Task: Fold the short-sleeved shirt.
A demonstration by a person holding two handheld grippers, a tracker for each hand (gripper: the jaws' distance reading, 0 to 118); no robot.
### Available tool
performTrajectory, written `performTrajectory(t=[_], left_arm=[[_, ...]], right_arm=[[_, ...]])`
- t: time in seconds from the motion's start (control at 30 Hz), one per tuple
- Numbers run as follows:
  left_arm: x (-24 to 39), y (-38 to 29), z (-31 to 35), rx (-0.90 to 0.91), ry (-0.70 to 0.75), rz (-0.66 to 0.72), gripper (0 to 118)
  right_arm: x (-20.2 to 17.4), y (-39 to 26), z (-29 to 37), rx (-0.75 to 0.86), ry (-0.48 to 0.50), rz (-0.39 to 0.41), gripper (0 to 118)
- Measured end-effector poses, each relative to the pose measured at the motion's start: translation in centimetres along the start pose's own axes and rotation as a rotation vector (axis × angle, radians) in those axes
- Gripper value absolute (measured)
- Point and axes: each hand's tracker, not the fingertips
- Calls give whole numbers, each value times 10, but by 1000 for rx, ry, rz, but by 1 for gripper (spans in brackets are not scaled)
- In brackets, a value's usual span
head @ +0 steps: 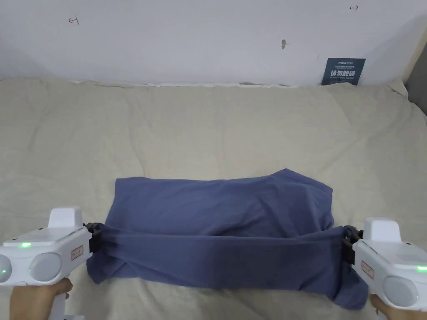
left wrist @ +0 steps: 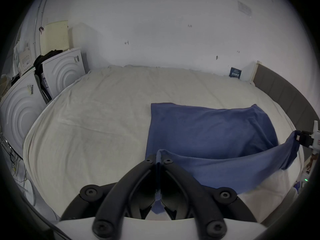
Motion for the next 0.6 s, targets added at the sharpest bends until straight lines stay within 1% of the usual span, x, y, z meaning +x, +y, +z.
performTrajectory(t=[0.07,0.1,0.17,0.3,0.37,0.43,0.47,0.5,0.53,0.57,0.6], left_arm=[[0,6,-21,-44,-2,24,4],[0,7,-31,-54,-1,31,4],[3,8,-49,-92,17,27,4],[6,-2,-84,-217,38,2,4],[7,-7,-94,-266,43,-3,5],[9,-10,-93,-244,43,-1,6],[10,-7,-89,-237,47,-4,17],[12,-5,-86,-237,49,-11,35],[12,-3,-81,-231,57,-21,61],[12,0,-73,-223,60,-31,91],[12,2,-64,-196,48,-36,108]], right_arm=[[-8,5,-23,-58,-34,50,5],[-10,6,-36,-77,-36,60,5],[-12,6,-58,-124,-27,48,6],[-18,-5,-91,-213,-44,54,5],[-12,-14,-106,-247,-45,29,6],[-11,-17,-108,-257,-43,18,6],[-15,-16,-100,-252,-49,23,7],[-18,-11,-93,-251,-57,37,7],[-19,-9,-89,-248,-60,44,13],[-19,-5,-82,-233,-61,45,34],[-19,0,-68,-196,-56,33,54]])
